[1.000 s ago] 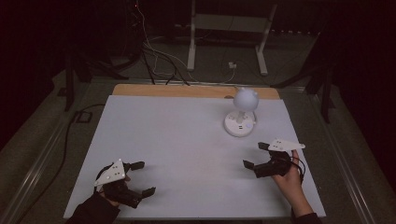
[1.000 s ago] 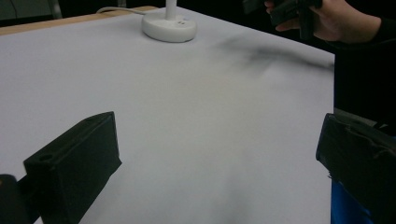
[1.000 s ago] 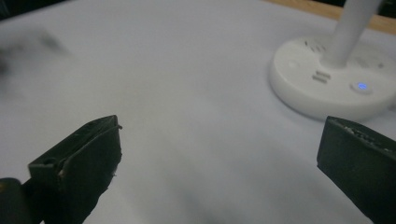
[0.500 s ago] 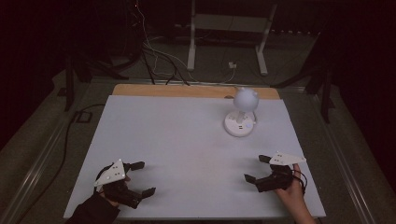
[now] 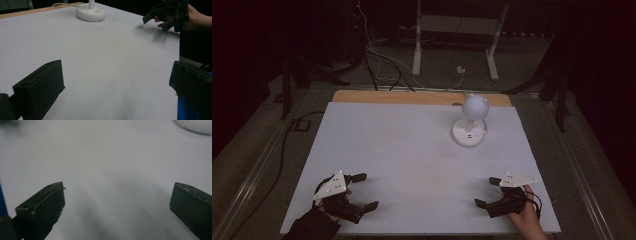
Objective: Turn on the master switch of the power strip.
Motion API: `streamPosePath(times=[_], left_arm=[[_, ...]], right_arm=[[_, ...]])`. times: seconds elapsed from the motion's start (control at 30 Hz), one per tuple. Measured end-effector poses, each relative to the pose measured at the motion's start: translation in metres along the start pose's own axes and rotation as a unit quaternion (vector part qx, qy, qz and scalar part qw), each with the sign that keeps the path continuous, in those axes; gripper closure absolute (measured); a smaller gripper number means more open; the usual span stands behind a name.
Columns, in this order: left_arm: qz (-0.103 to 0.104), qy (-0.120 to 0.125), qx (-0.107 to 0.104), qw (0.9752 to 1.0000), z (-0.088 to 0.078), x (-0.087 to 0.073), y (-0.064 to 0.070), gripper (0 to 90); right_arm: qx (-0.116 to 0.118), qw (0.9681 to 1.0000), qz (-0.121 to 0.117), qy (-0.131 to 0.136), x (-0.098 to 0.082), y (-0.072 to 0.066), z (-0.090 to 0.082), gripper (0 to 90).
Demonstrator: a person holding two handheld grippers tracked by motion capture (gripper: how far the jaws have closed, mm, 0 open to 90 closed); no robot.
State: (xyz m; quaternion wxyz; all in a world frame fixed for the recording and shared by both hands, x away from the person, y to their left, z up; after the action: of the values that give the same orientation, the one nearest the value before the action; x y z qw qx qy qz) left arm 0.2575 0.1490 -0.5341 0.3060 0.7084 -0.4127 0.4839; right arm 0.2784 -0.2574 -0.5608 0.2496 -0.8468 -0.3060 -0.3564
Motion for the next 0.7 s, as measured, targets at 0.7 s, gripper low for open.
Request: streamPosePath(times=[0.7], left_arm=[[0.002,-0.002,-0.003,1.0,0.001,0.0,0.001,0.0]], right_arm=[[-0.02,0.9988,-0.012,-0.044,-0.011,0.001,0.006,0.0]])
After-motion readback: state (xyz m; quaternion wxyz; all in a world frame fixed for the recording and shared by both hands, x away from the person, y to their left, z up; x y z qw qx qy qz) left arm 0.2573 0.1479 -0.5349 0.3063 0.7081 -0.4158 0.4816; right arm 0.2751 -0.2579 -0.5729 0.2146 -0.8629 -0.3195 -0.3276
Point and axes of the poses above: each handheld gripper's, and its own axes: z roughly forward along the jaws, x roughly out of its top, y roughly to its right, the point moved 7 cm from there along z, roughly forward along the jaws, and after that the axes turned 6 degrees about z, right-handed, at the moved point
